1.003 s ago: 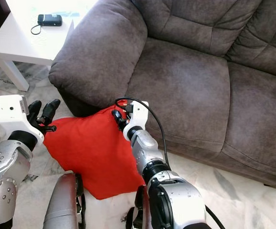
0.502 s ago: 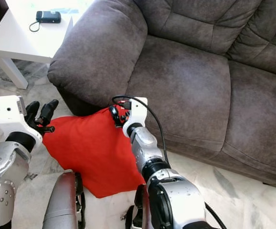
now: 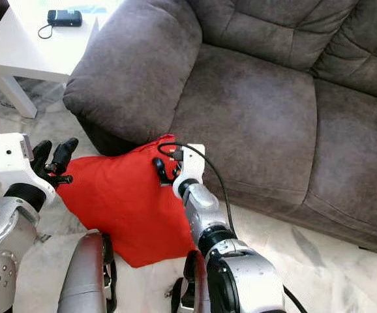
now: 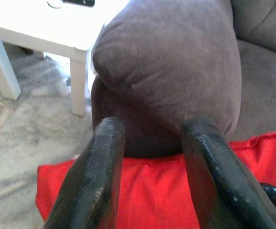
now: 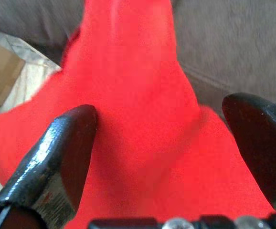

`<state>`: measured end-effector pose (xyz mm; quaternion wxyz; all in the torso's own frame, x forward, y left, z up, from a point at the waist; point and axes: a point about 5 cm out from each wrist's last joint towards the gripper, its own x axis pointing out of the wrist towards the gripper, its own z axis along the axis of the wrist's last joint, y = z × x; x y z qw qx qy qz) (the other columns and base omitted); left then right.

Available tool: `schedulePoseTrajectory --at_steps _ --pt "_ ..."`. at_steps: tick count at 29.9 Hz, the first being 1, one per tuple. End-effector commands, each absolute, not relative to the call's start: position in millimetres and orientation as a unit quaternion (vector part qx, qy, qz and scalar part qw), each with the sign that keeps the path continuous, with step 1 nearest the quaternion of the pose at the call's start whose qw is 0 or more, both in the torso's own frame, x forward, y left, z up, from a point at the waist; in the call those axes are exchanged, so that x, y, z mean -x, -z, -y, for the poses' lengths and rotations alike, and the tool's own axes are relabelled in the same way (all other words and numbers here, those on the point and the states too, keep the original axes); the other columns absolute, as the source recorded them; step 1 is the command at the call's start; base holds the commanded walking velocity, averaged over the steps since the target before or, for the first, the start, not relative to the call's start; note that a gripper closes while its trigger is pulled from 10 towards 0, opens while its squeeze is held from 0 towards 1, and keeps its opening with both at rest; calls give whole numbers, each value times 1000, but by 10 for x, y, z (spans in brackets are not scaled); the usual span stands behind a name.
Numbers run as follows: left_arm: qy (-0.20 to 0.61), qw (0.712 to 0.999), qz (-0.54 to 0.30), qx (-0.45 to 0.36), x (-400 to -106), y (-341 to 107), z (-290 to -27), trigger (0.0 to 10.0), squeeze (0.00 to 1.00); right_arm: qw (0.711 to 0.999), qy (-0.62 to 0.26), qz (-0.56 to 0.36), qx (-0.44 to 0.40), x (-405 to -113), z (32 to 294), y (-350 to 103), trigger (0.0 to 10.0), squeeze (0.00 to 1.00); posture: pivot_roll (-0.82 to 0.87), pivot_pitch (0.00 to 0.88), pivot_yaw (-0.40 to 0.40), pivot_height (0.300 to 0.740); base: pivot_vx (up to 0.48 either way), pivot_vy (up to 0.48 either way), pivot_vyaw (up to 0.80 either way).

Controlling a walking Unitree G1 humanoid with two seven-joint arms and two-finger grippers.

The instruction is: Move the pillow to the sofa from floor

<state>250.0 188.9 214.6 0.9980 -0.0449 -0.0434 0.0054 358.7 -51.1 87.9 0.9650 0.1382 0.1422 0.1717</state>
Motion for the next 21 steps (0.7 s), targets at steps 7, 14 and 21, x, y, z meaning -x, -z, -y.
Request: schedulePoseTrajectory --at_steps 7,14,21 --pt "-9 997 43 60 -2406 -2181 -1888 10000 0 954 -169 -171 -179 -3476 502 -705 10000 0 264 385 -205 626 0 0 0" --pt "-23 995 47 87 -2383 -2197 -1918 10000 0 939 -190 -167 -231 -3468 437 -732 10000 0 277 396 -206 626 0 0 0" --pt "-36 992 54 109 -2351 -2237 -1947 10000 0 921 -243 -159 -261 -3428 271 -777 10000 0 290 406 -212 626 0 0 0"
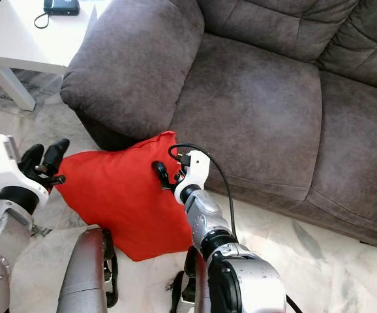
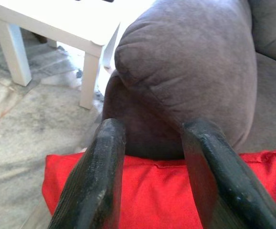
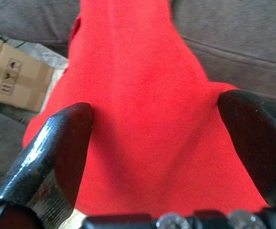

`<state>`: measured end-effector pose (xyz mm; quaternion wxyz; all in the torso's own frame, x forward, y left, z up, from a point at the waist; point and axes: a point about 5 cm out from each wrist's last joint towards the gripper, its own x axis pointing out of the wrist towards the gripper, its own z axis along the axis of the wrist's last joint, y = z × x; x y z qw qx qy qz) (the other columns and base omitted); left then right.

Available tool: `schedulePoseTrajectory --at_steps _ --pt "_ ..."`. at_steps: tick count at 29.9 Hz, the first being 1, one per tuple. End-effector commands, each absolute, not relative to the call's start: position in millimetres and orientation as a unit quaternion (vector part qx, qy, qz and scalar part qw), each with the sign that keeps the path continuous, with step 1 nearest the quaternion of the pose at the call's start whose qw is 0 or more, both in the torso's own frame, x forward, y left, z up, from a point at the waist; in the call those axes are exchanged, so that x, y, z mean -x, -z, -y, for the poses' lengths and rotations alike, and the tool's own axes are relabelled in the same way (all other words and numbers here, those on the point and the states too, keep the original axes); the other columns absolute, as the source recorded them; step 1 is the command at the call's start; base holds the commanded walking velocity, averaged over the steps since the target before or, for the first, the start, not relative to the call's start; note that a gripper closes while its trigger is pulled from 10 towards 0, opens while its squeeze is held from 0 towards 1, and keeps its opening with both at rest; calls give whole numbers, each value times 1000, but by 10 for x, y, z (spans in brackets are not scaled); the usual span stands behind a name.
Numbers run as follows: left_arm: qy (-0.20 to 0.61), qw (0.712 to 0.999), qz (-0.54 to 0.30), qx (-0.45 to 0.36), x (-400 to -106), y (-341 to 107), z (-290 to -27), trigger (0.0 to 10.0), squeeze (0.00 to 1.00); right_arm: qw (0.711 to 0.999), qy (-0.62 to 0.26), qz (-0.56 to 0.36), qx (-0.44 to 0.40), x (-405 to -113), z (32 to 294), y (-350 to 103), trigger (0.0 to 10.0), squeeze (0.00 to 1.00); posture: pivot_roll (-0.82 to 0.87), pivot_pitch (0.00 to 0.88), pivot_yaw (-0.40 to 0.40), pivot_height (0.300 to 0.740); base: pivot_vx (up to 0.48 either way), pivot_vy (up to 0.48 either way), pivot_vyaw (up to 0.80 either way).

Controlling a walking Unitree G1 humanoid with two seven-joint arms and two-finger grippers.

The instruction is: Move the pillow to the sofa from floor

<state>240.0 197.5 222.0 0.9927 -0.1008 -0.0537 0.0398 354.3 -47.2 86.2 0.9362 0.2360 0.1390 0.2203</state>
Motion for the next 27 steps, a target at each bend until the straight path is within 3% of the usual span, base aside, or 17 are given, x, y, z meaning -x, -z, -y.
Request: schedulePoseTrajectory --at_steps 1,8,15,16,17,18,27 --pt "-37 992 54 110 -2350 -2240 -1946 10000 0 917 -250 -162 -264 -3414 247 -771 10000 0 291 409 -213 626 0 0 0" --pt "-38 991 56 117 -2324 -2270 -1939 10000 0 909 -284 -172 -252 -3331 146 -715 10000 0 295 423 -218 626 0 0 0" --pt "-41 990 53 121 -2304 -2263 -1924 10000 0 919 -267 -188 -224 -3299 188 -630 10000 0 292 431 -224 626 0 0 0" --pt "-42 990 53 121 -2302 -2264 -1921 10000 0 920 -262 -188 -224 -3301 198 -625 8471 0 292 430 -226 626 0 0 0" --pt "-42 990 53 122 -2301 -2264 -1919 10000 0 920 -261 -189 -224 -3301 200 -623 8471 0 292 430 -226 626 0 0 0" --pt "-42 990 52 122 -2301 -2264 -1918 10000 0 920 -258 -190 -227 -3299 203 -619 0 0 292 430 -226 626 0 0 0" --pt "-41 990 48 122 -2293 -2255 -1893 10000 0 919 -254 -194 -228 -3269 200 -580 0 0 286 441 -226 626 0 0 0"
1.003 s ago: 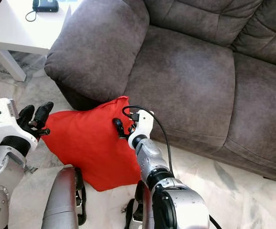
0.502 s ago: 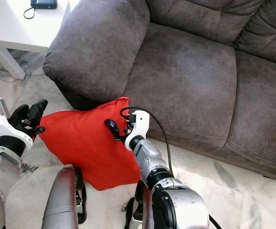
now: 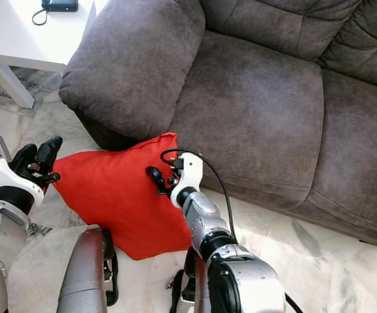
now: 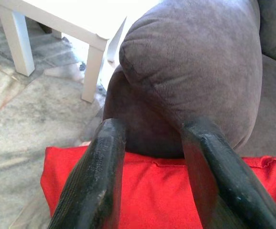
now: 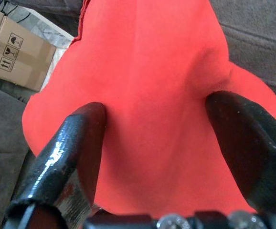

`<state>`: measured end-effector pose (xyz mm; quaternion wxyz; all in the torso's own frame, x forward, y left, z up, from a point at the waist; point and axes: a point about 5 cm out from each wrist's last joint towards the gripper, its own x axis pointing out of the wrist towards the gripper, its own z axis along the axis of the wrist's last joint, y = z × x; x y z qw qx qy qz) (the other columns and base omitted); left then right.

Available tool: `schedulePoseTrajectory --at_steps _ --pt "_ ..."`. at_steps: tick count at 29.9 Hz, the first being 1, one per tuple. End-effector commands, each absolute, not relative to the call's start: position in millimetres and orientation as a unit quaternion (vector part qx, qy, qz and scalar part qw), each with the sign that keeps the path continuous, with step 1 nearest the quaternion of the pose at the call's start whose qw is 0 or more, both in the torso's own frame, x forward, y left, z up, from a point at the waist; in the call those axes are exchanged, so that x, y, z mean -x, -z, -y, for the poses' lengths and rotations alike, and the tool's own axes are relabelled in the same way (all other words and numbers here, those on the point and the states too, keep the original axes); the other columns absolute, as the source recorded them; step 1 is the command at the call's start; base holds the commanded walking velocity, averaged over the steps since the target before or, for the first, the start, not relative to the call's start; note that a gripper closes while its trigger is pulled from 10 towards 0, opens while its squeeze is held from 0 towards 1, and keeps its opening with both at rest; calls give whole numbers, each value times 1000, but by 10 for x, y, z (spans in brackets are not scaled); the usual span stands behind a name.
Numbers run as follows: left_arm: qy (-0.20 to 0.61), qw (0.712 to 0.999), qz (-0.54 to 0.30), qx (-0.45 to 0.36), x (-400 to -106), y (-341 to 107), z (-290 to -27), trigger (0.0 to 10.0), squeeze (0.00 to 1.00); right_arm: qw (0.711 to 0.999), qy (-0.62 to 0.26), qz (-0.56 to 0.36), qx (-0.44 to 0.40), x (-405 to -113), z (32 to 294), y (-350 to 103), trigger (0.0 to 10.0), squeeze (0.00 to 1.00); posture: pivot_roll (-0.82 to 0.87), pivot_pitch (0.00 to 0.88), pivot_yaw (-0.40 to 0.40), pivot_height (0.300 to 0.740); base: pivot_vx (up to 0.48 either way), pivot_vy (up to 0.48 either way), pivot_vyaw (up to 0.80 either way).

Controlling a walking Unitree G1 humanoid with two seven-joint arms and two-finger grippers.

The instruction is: Move the pillow to the sofa from floor

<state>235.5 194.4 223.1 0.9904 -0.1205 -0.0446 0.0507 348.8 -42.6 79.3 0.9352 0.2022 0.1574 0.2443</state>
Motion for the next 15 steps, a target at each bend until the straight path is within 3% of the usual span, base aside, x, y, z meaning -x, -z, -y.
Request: schedulePoseTrajectory --at_steps 1,15 --pt "-41 991 48 122 -2292 -2252 -1896 10000 0 919 -255 -195 -228 -3263 195 -574 0 0 286 441 -226 626 0 0 0" --pt "-42 990 49 122 -2303 -2262 -1903 10000 0 910 -274 -202 -235 -3227 130 -564 0 0 279 439 -235 626 0 0 0"
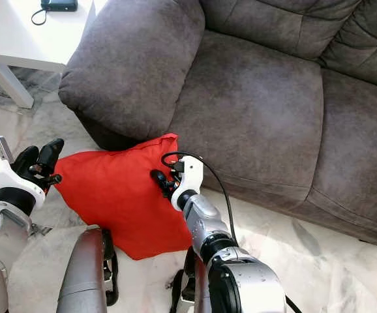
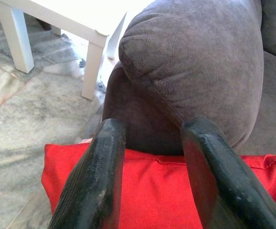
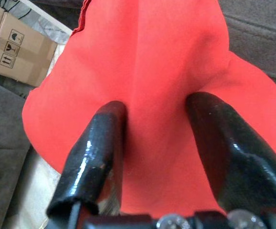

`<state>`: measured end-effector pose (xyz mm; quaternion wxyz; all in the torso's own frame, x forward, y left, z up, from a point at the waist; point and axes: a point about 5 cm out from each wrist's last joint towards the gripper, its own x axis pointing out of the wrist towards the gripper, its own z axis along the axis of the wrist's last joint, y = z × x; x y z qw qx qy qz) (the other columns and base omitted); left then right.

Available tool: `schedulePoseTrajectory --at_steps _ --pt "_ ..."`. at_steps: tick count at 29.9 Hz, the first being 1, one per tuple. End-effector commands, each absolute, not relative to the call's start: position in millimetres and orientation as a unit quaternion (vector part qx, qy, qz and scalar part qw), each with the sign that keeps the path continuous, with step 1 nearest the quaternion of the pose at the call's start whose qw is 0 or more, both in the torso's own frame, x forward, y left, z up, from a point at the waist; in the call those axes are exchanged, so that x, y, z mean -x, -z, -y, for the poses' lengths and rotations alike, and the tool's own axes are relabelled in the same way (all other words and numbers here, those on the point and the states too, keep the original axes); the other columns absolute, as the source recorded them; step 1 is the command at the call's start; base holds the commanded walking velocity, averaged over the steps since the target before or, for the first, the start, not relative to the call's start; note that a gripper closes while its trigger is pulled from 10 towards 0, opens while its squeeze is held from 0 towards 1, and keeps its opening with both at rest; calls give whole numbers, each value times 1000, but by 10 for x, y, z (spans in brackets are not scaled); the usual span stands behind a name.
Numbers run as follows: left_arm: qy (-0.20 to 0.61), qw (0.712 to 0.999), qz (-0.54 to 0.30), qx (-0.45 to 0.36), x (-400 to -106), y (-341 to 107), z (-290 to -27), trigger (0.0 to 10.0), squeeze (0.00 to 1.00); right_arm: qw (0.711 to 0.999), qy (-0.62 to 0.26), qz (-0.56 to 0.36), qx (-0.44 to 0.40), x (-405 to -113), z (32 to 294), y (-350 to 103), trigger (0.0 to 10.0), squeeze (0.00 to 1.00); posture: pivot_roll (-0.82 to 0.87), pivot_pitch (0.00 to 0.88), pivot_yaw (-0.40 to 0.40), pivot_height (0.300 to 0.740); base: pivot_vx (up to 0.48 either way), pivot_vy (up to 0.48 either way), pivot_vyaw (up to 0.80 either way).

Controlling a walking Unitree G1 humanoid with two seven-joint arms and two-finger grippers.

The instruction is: Move the pillow to the sofa from floor

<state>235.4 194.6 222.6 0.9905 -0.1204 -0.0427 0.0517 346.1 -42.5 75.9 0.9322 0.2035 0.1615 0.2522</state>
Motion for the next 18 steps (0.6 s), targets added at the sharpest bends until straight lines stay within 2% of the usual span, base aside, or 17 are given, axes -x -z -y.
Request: schedulePoseTrajectory --at_steps 1,18 --pt "-42 990 50 123 -2306 -2265 -1901 10000 0 908 -279 -205 -235 -3217 116 -559 0 0 279 439 -235 626 0 0 0" --pt "-42 990 56 120 -2328 -2295 -1900 10000 0 900 -297 -233 -216 -3121 78 -454 0 0 279 435 -234 626 0 0 0"
